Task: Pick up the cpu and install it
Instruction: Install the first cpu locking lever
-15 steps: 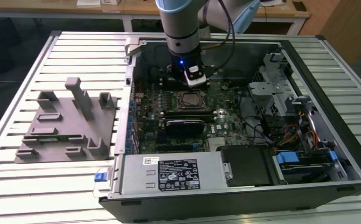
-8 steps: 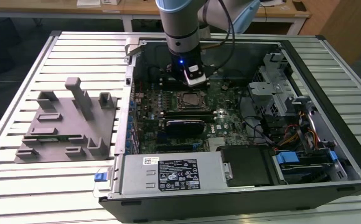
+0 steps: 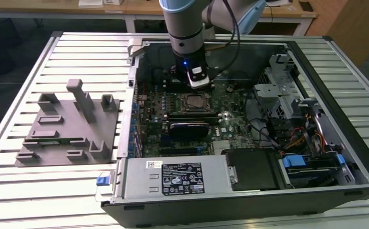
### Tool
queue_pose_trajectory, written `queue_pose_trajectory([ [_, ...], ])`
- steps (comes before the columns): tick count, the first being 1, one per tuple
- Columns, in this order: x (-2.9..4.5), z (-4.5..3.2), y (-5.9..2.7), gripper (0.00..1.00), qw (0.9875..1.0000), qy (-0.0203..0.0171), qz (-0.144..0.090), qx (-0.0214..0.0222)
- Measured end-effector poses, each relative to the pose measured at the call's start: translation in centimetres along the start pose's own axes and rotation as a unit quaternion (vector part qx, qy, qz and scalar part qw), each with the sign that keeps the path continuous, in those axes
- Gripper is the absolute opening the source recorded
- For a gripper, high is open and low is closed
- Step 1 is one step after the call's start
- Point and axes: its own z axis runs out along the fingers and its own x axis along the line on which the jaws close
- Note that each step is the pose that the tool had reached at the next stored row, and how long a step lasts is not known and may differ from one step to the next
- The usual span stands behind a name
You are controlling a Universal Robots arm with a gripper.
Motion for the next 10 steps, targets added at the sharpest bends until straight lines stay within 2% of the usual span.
queue_pose_trajectory([
  [2,0.00,0.05,-0.01,0.11,0.9999,-0.0026,0.013,0.0020],
  [10,0.05,0.08,0.09,0.11,0.9995,-0.0058,0.031,0.0046],
])
